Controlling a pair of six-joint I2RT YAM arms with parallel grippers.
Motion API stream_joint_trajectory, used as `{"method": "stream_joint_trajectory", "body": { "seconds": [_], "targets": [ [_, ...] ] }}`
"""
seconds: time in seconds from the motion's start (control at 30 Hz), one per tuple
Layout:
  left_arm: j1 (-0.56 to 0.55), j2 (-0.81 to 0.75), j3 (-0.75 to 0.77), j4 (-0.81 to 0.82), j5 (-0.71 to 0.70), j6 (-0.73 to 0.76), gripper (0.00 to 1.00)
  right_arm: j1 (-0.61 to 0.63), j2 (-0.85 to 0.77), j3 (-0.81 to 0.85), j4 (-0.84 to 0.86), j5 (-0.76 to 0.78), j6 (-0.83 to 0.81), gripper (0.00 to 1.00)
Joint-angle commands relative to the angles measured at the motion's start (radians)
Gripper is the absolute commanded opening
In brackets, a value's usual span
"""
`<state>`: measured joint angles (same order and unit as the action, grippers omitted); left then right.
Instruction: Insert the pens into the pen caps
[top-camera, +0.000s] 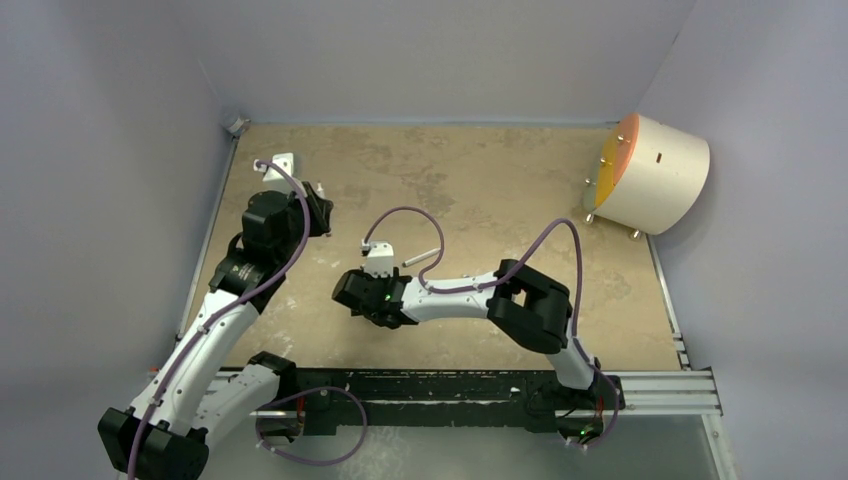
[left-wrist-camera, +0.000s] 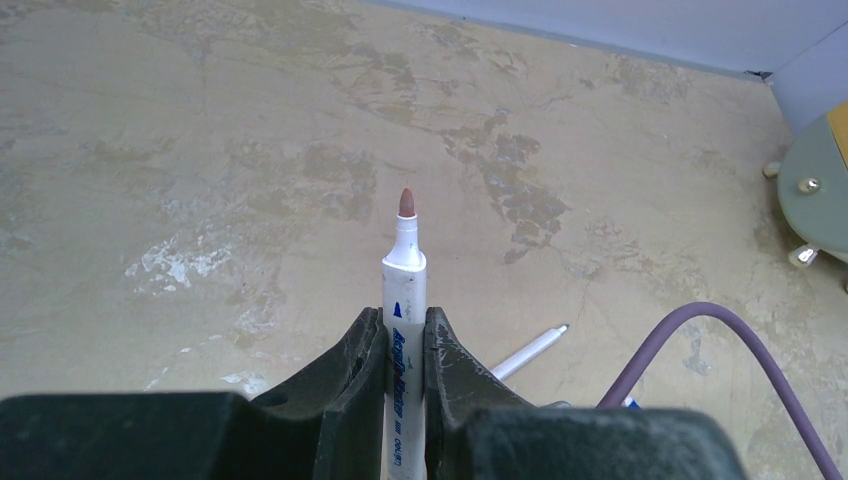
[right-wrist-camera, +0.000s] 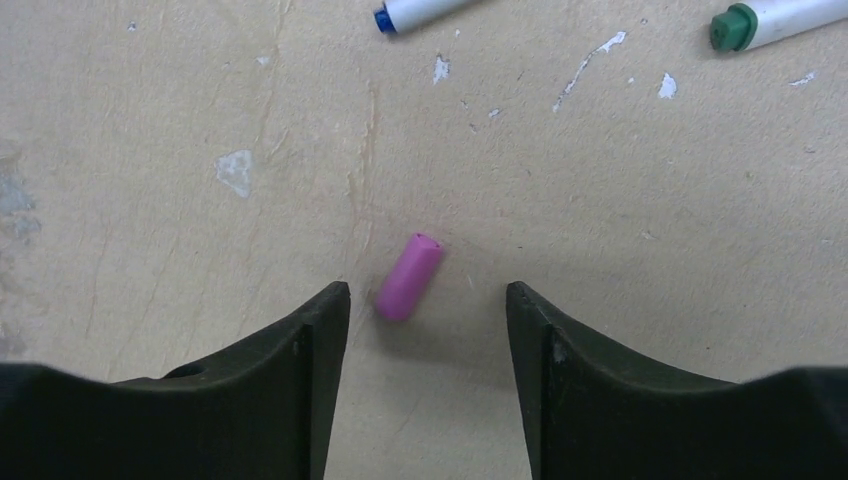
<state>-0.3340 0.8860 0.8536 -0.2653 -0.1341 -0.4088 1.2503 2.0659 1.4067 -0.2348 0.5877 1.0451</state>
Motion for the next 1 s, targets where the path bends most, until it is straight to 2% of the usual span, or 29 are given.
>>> {"method": "stream_joint_trajectory", "body": {
  "seconds": [0.0,0.17,0.5,0.63,0.83,0.97],
  "targets": [
    [0.008,-0.025,-0.002,0.031,-0.01,-0.011,0.0,0.0,0.006,0.037,-0.085,0.015,0.069,0.58],
    [0.008,-0.03,-0.004,0.031,-0.012,-0.009,0.0,0.0,0.028,0.057,-0.089,-0.001,0.059,0.48],
    [0.009,-0.033,-0.008,0.032,-0.007,-0.011,0.0,0.0,0.109,0.159,-0.155,-0.002,0.036,0.46],
    [0.008,-0.035,-0.008,0.032,-0.008,-0.009,0.0,0.0,0.124,0.166,-0.175,-0.006,0.039,0.4],
    [0.008,-0.037,-0.009,0.031,-0.009,-0.008,0.0,0.001,0.141,0.174,-0.198,-0.006,0.041,0.2],
    [0.008,-0.038,-0.008,0.031,-0.009,-0.008,0.0,0.0,0.15,0.172,-0.199,-0.009,0.029,0.12]
  ]
}}
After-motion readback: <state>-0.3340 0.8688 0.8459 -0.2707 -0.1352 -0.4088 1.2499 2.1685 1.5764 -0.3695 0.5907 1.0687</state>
